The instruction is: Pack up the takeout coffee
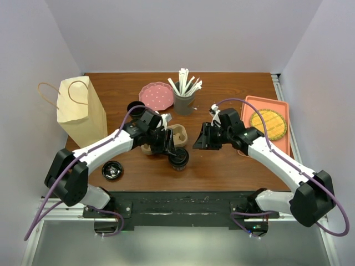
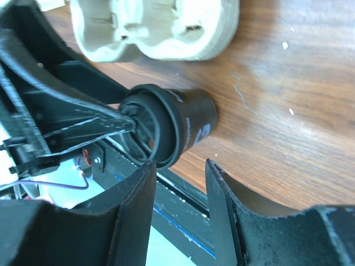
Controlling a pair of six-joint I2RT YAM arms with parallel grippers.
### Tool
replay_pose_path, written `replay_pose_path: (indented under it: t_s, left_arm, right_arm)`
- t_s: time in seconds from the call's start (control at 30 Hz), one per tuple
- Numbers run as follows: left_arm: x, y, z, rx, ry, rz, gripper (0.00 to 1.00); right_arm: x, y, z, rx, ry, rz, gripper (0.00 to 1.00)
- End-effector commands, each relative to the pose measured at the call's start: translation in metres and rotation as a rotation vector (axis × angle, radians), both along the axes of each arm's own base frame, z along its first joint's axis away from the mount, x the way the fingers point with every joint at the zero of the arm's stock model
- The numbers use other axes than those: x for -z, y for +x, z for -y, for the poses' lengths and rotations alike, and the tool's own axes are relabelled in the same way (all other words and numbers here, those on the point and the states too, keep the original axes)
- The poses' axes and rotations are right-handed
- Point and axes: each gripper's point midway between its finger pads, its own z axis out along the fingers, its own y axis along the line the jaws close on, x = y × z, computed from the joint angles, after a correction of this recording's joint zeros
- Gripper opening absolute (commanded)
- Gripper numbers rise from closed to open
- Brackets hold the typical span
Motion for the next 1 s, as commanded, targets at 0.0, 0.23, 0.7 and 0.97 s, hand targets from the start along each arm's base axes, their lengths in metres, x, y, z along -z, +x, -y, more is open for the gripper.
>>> replay_pose_path:
  t_s: [0.0, 0.23, 0.7, 0.97]
  left_arm:
    - [-0.012, 0.005, -0.005, 0.005, 0.038, 0.027, 0.54]
    - [-0.033, 0.011, 0.003, 0.027, -0.023, 0.066, 0.63]
    - [-0.036, 0.033, -0.102, -0.3, 0.268, 0.225, 1.0]
    - [-0.015, 0.016, -0.164, -0.498, 0.403, 0.242, 1.0]
  right_arm:
    - [-0.017, 0.009, -0.005, -0.019, -0.023, 0.041, 0.44]
    - [-0.021, 0.013, -0.012, -0.029, -0.077, 0.061, 0.44]
    - [-0.033, 0.004, -0.06, -0.106, -0.345, 0.224, 0.8]
    - [-0.011, -0.006, -0.072, -0.159, -0.467, 0.225, 0.82]
